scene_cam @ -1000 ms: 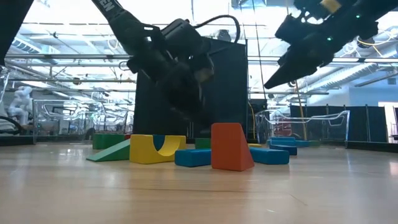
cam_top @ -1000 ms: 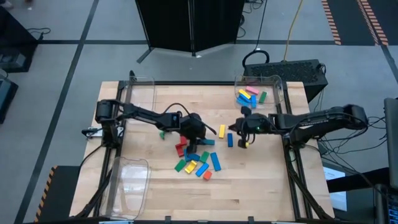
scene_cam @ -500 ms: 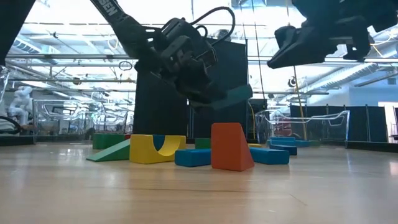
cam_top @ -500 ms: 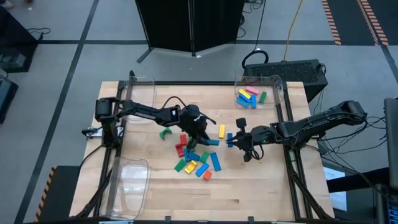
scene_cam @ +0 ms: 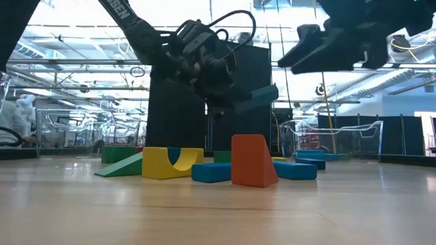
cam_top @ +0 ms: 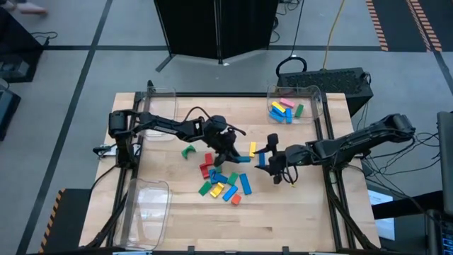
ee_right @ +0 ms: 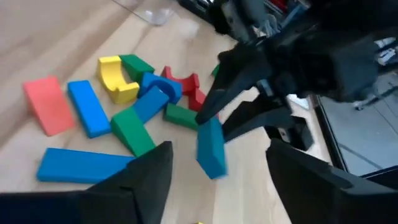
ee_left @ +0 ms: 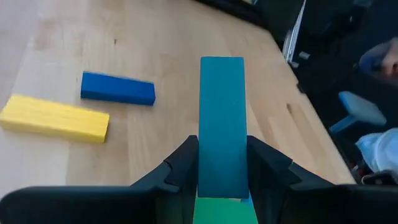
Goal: Sort blocks by size
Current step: Put the blue rectangular block into the top right transparent bin
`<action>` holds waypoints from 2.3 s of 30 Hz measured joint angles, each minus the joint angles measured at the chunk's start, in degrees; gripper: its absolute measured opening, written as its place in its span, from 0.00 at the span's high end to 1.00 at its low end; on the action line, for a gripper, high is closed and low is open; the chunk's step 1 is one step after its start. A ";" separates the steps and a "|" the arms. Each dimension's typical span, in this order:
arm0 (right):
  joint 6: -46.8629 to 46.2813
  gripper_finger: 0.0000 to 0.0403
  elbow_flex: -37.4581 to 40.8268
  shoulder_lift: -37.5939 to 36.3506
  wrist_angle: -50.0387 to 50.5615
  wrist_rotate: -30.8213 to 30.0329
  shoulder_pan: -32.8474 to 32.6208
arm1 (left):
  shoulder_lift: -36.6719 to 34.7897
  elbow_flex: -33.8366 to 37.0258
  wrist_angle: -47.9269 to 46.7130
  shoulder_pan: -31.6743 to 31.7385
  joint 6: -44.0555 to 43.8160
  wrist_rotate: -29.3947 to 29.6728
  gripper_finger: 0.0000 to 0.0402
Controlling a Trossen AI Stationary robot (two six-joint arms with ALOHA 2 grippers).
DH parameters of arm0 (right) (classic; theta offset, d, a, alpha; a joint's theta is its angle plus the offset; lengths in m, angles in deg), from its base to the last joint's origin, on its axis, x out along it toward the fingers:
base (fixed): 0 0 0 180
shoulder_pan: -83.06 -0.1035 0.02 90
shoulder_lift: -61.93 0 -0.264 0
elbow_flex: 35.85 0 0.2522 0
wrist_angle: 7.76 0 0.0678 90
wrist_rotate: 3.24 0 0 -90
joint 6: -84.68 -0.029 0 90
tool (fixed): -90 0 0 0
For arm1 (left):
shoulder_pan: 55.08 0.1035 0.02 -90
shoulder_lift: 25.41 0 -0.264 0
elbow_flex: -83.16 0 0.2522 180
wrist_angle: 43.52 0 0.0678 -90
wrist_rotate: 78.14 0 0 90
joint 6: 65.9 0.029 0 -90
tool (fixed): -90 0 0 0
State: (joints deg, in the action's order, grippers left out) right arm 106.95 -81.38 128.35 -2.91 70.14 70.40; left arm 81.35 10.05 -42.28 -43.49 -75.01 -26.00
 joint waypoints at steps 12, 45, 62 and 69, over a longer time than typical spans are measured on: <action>3.93 0.44 -0.59 9.32 -7.96 -5.39 0.00 | -0.02 -0.04 3.82 -0.09 -5.60 -1.81 0.73; 2.84 0.84 -0.59 12.84 -12.38 -1.17 1.77 | -0.02 0.00 4.86 -0.12 -5.37 -3.68 0.73; 2.40 0.84 -0.55 8.50 -5.77 -4.13 1.84 | -0.13 -0.11 10.06 -0.79 -1.91 -3.06 0.52; 1.65 0.85 -0.52 5.98 -1.32 -5.84 1.81 | -0.17 -0.13 11.86 -0.30 -4.82 -4.05 0.46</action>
State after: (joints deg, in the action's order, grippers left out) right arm 108.60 -81.91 134.32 -4.23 64.30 72.21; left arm 81.17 9.92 -30.42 -43.79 -79.83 -30.05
